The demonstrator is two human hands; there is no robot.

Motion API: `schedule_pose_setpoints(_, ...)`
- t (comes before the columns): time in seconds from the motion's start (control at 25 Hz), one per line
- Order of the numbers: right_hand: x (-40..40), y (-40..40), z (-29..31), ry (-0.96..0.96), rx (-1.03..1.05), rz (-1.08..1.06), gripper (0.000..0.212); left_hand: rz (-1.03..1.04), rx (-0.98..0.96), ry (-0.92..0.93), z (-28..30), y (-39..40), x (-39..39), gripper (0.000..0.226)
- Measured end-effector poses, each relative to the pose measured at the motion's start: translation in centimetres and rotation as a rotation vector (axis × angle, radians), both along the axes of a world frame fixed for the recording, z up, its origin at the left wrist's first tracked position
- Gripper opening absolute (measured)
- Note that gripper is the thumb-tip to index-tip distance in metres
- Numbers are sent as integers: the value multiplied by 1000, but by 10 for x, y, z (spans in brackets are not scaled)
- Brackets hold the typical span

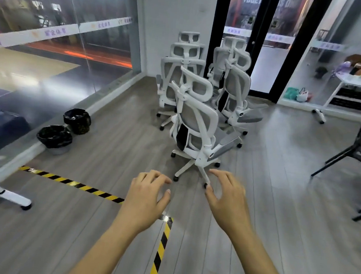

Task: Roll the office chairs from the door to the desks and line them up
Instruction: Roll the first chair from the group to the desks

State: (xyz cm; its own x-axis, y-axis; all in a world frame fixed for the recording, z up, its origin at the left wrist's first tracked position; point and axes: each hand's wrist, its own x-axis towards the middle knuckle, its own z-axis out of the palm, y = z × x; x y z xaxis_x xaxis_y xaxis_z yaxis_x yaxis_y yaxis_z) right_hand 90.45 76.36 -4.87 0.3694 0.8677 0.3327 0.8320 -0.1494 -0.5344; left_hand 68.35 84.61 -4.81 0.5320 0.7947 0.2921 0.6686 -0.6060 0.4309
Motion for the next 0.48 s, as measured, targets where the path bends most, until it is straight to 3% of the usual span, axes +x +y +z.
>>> schedule_pose_setpoints(0.24, 93, 150, -16, 57, 14, -39, 38, -52, 12, 36, -14, 165, 93, 36)
schedule_pose_setpoints(0.48, 183, 314, -26, 107, -11, -7, 37, -54, -64, 86, -19, 318, 176, 23)
